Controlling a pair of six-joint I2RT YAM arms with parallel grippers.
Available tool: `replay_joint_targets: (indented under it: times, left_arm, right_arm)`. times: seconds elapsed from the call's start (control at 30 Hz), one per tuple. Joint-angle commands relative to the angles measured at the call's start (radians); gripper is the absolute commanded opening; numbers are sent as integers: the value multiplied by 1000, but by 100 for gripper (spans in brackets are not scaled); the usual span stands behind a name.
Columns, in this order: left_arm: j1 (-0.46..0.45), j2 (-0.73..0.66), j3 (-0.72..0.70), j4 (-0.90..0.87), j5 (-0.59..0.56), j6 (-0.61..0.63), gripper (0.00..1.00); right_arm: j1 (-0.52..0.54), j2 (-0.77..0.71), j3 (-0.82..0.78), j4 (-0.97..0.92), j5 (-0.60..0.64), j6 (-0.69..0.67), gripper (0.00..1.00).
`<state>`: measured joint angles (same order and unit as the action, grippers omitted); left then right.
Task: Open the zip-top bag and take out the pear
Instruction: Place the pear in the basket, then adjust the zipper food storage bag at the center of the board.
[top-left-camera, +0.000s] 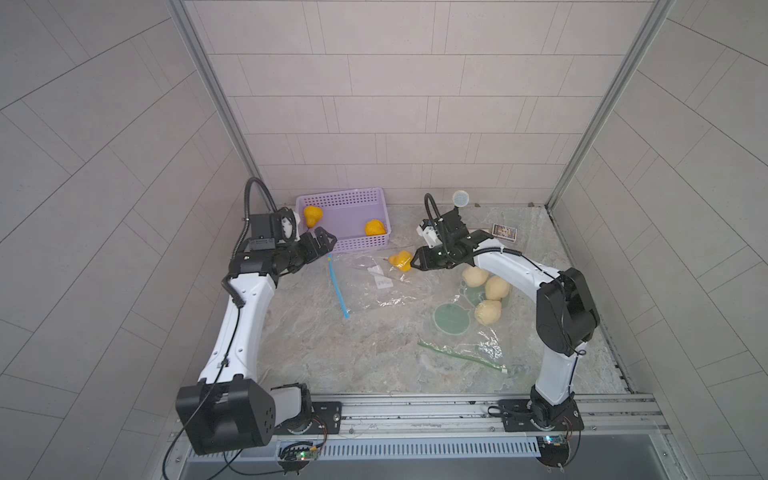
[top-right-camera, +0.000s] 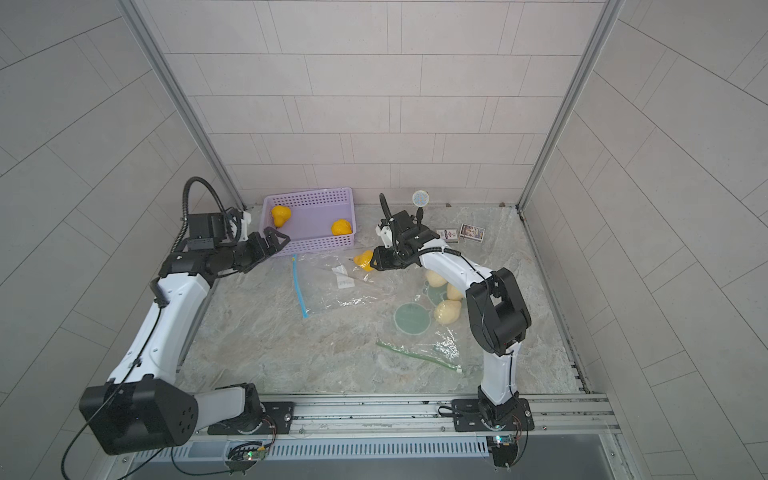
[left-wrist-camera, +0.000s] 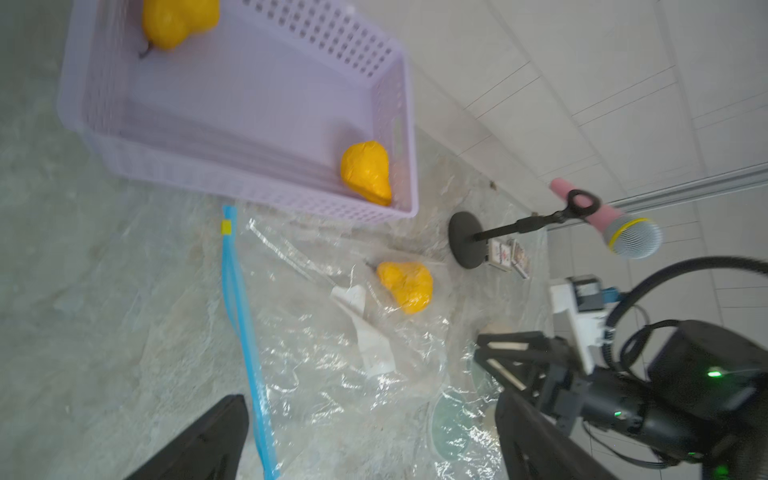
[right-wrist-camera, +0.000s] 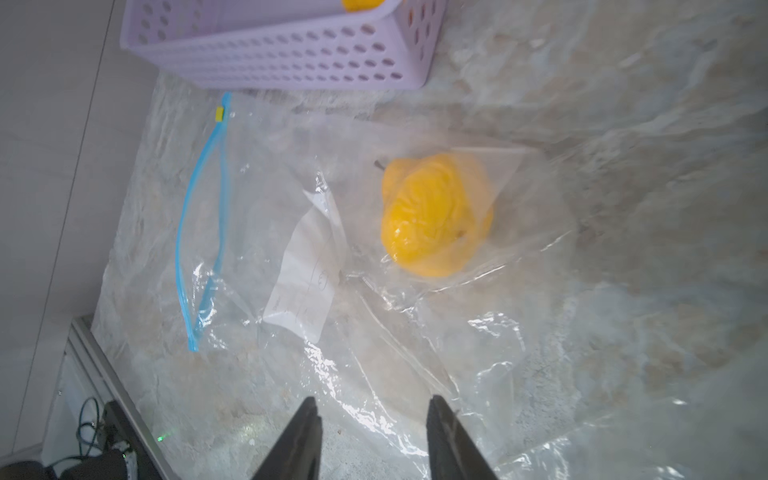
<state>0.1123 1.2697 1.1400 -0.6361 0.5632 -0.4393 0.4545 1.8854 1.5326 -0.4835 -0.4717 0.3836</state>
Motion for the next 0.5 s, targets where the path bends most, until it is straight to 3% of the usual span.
replay_joint_targets:
  times: [0.0, 0.1, 0.17, 0.3, 0.47]
  left_arm:
    - [8, 33, -113, -26, -24, 13, 99]
    - [9, 50, -137, -76, -54, 39, 87]
    - [16, 38, -180, -60, -78, 26, 62]
    - [18, 48, -239, -36, -151, 16, 33]
    - [18, 140, -285, 67, -123, -4, 27]
  right_arm:
    - [-66, 79, 55, -40, -29, -56, 50]
    - [-101, 121, 64, -31, -94, -63, 51]
    - [-108, 123, 26, 14, -135, -58, 51]
    - [-106, 126, -14, 42, -145, -57, 49]
    - [-108, 143, -37, 62, -154, -67, 48]
